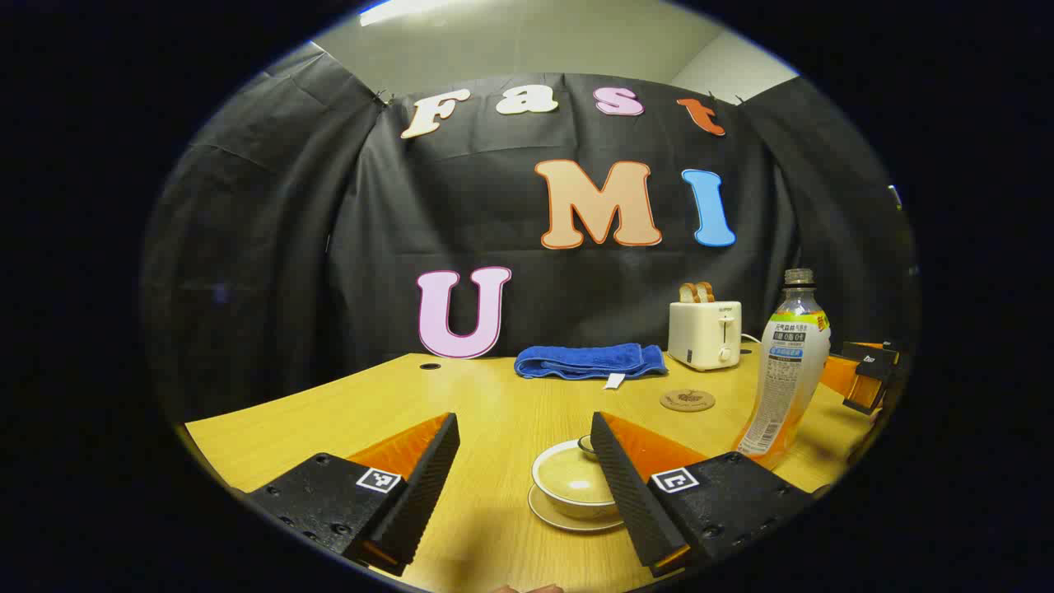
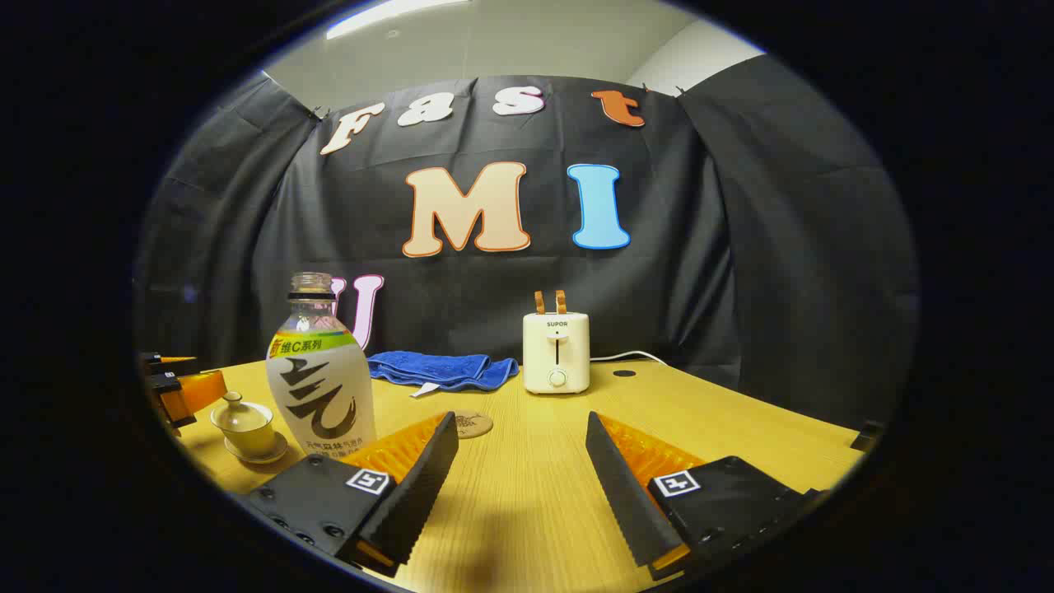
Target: Open the teacup lid with one hand, grasp the water bottle and pour water into the teacup with the other hand; after pouring, place the water bottle on the coaster and then close the teacup lid.
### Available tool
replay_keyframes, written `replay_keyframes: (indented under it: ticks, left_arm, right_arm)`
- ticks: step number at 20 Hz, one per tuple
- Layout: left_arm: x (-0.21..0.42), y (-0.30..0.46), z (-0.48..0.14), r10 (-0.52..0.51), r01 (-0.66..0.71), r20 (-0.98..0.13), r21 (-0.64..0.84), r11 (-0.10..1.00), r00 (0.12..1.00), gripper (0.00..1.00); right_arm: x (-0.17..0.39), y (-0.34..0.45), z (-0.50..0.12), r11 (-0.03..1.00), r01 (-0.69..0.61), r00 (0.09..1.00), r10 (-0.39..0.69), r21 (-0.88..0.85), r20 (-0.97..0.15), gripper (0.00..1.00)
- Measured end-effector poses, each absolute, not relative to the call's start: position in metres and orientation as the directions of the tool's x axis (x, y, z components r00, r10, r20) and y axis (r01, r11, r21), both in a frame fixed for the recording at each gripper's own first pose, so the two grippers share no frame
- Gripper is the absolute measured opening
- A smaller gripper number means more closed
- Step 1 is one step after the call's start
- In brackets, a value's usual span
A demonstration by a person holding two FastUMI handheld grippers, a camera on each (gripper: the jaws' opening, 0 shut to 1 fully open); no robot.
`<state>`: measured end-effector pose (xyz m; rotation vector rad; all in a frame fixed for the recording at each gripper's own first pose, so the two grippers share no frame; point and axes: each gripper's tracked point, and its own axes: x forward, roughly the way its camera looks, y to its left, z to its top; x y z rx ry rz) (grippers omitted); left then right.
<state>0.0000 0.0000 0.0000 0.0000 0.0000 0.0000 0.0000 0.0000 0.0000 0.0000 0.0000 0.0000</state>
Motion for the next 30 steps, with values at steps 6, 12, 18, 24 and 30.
replay_keyframes:
  ticks: [6,12,18,24,30]
  left_arm:
    - [-0.001,0.001,-0.001,0.008,-0.008,-0.003,0.003,1.000,1.000,0.94]
    - [0.000,0.002,-0.002,0.021,-0.021,-0.008,0.003,1.000,1.000,0.94]
    - [0.001,-0.002,-0.003,0.006,-0.006,-0.015,0.008,1.000,1.000,0.94]
    - [0.001,-0.007,0.000,-0.024,0.024,0.003,-0.005,1.000,1.000,0.94]
    - [0.004,-0.040,-0.011,-0.129,0.128,-0.062,-0.008,0.992,0.990,0.94]
  right_arm:
    - [0.001,0.000,-0.001,1.000,0.004,1.000,-0.004,-0.001,0.001,1.00]
    - [0.001,-0.001,-0.001,1.000,0.005,1.000,-0.005,-0.001,0.002,0.96]
    - [0.000,-0.002,0.000,1.000,0.013,1.000,-0.013,-0.002,0.004,0.98]
    - [0.001,-0.001,0.000,1.000,0.009,1.000,-0.009,-0.002,0.005,0.96]
    - [0.000,0.001,0.000,1.000,0.000,1.000,0.000,-0.002,0.006,0.99]
